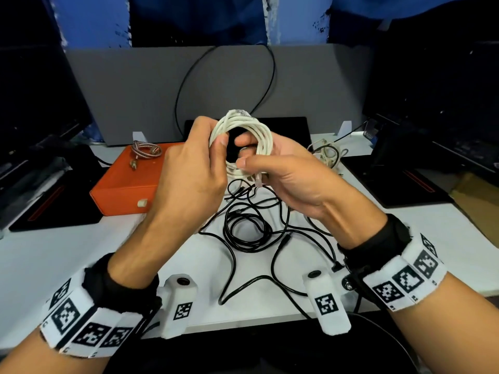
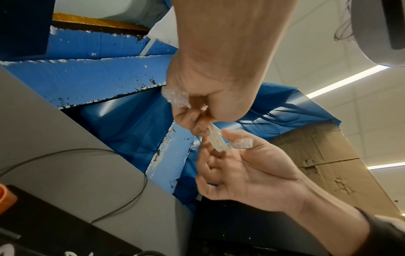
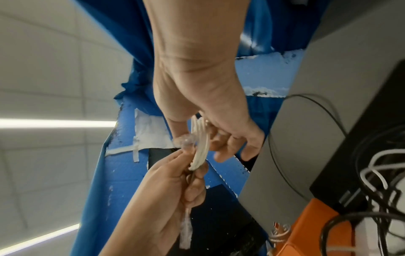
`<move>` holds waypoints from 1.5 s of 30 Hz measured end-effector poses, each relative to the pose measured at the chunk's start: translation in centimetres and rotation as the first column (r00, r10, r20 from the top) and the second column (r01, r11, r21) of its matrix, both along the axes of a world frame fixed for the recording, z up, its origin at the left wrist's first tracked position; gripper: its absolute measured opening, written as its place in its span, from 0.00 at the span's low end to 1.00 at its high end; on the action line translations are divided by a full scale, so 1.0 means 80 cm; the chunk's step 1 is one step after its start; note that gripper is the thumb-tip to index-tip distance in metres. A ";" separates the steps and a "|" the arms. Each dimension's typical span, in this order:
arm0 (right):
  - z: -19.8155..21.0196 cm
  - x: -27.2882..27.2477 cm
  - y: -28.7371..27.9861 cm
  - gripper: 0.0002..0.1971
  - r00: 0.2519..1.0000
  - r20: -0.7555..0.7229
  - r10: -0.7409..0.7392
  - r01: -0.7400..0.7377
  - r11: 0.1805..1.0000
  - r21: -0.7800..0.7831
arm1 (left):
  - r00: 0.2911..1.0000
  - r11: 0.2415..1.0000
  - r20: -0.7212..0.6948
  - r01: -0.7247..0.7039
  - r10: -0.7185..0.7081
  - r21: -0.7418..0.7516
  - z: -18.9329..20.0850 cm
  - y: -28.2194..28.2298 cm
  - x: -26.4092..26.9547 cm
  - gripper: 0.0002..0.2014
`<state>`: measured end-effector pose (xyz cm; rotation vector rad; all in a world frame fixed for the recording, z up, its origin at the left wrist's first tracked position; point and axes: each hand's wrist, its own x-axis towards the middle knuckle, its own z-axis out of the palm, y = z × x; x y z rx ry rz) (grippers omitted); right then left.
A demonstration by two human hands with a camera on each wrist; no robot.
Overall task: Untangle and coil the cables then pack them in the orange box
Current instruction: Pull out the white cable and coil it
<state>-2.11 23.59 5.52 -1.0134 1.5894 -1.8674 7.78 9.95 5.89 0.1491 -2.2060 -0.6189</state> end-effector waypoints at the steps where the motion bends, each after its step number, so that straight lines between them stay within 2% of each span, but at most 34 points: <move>1: -0.001 -0.002 0.000 0.15 0.994 -0.087 -0.060 0.064 0.997 0.050 | 1.000 1.000 0.005 -0.001 0.001 -0.002 -0.001 -0.001 0.000 0.05; 2: 0.000 -0.003 0.001 0.17 0.979 -0.180 -0.094 0.114 0.988 0.106 | 1.000 1.000 0.012 -0.003 0.003 -0.008 -0.002 -0.002 -0.001 0.06; 4: 0.003 -0.007 0.009 0.14 0.946 -0.324 -0.033 0.117 0.963 0.244 | 0.999 1.000 0.027 -0.023 0.024 -0.020 -0.003 -0.002 -0.002 0.07; 6: 0.013 -0.010 0.023 0.08 0.947 -0.306 0.098 0.018 0.934 0.357 | 0.997 0.998 0.040 -0.062 0.063 -0.026 -0.002 -0.008 -0.004 0.09; 9: 0.028 -0.015 0.044 0.13 0.926 -0.319 0.203 -0.054 0.906 0.419 | 0.993 0.996 0.080 -0.086 0.086 -0.006 0.003 -0.017 -0.006 0.08; 12: 0.032 -0.020 0.050 0.14 0.912 -0.370 0.179 -0.015 0.913 0.407 | 0.989 0.993 0.146 0.010 -0.028 0.121 0.007 -0.021 -0.008 0.09; 14: 0.026 -0.025 0.042 0.14 0.923 -0.373 0.094 0.057 0.925 0.375 | 0.966 0.956 0.201 0.102 -0.160 0.274 0.007 -0.030 -0.008 0.10; 16: 0.019 -0.028 0.033 0.13 0.924 -0.382 0.012 0.126 0.935 0.333 | 0.937 0.930 0.244 0.163 -0.251 0.330 0.008 -0.044 -0.009 0.11; 19: 0.015 -0.027 0.023 0.11 0.930 -0.357 -0.093 0.199 0.940 0.276 | 0.908 0.867 0.212 0.243 -0.361 0.435 0.008 -0.052 -0.010 0.08; 22: 0.013 -0.022 0.019 0.10 0.947 -0.297 -0.120 0.203 0.942 0.267 | 0.881 0.808 0.178 0.300 -0.439 0.508 0.008 -0.049 -0.012 0.07; 24: 0.014 -0.018 0.018 0.10 0.966 -0.238 -0.104 0.171 0.945 0.279 | 0.886 0.786 0.137 0.310 -0.442 0.535 0.009 -0.049 -0.012 0.09; 26: 0.013 -0.016 0.016 0.15 0.983 -0.168 -0.080 0.125 0.951 0.282 | 0.896 0.771 0.090 0.318 -0.434 0.553 0.010 -0.049 -0.013 0.09; 29: 0.010 -0.015 0.016 0.21 0.997 -0.059 -0.038 0.052 0.966 0.255 | 0.899 0.782 0.068 0.337 -0.433 0.524 0.010 -0.047 -0.012 0.10; 33: 0.011 -0.013 0.014 0.16 0.998 0.059 0.001 -0.013 0.977 0.212 | 0.901 0.815 0.071 0.350 -0.428 0.463 0.009 -0.045 -0.011 0.12; 38: 0.009 -0.015 0.016 0.11 0.999 0.027 -0.020 0.015 0.980 0.196 | 0.915 0.833 0.049 0.342 -0.401 0.435 0.008 -0.043 -0.010 0.11; 41: 0.008 -0.016 0.016 0.15 1.000 0.001 -0.013 0.012 0.982 0.190 | 0.932 0.840 -0.002 0.326 -0.361 0.435 0.010 -0.044 -0.009 0.11; 45: 0.006 -0.017 0.014 0.15 0.997 -0.079 -0.017 0.033 0.977 0.213 | 0.937 0.772 -0.031 0.306 -0.349 0.558 0.012 -0.046 -0.011 0.12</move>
